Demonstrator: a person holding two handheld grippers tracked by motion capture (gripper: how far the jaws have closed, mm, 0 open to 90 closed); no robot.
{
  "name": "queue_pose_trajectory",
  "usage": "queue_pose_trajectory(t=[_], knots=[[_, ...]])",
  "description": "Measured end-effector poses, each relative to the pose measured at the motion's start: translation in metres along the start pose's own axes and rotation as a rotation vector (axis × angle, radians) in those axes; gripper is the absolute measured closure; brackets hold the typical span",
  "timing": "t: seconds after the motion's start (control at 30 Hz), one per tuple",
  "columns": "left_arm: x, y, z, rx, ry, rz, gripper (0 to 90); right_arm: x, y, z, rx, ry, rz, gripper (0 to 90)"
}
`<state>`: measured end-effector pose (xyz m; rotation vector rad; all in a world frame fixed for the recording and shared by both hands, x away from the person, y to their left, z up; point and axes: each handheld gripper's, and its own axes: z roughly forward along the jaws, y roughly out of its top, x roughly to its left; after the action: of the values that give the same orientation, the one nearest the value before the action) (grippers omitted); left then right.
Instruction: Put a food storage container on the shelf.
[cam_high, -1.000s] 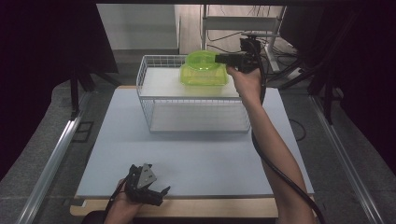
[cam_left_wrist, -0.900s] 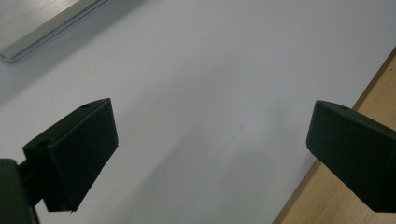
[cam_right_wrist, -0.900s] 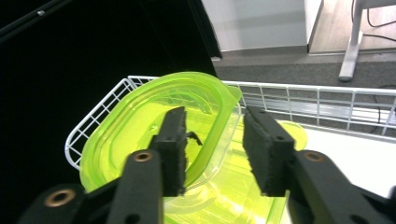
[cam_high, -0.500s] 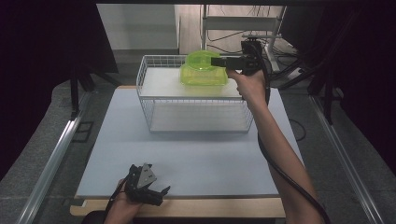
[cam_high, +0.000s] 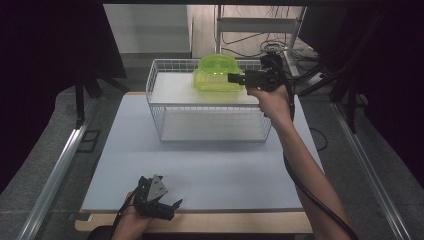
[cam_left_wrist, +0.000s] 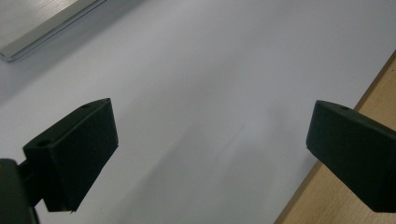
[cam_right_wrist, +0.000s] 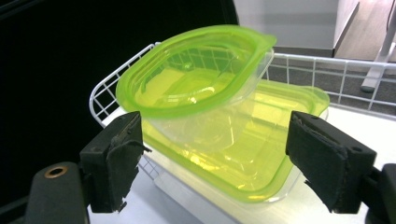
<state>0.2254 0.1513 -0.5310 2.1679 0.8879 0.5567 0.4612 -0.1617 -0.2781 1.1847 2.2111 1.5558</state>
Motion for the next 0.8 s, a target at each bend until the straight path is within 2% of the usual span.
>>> queue_pose_trajectory(t=[0.8], knots=[[0.000, 0.000, 0.001, 0.001, -0.002, -0.004, 2.1, 0.008, -0.038, -0.007, 0.038, 0.026, -0.083, 12.9]])
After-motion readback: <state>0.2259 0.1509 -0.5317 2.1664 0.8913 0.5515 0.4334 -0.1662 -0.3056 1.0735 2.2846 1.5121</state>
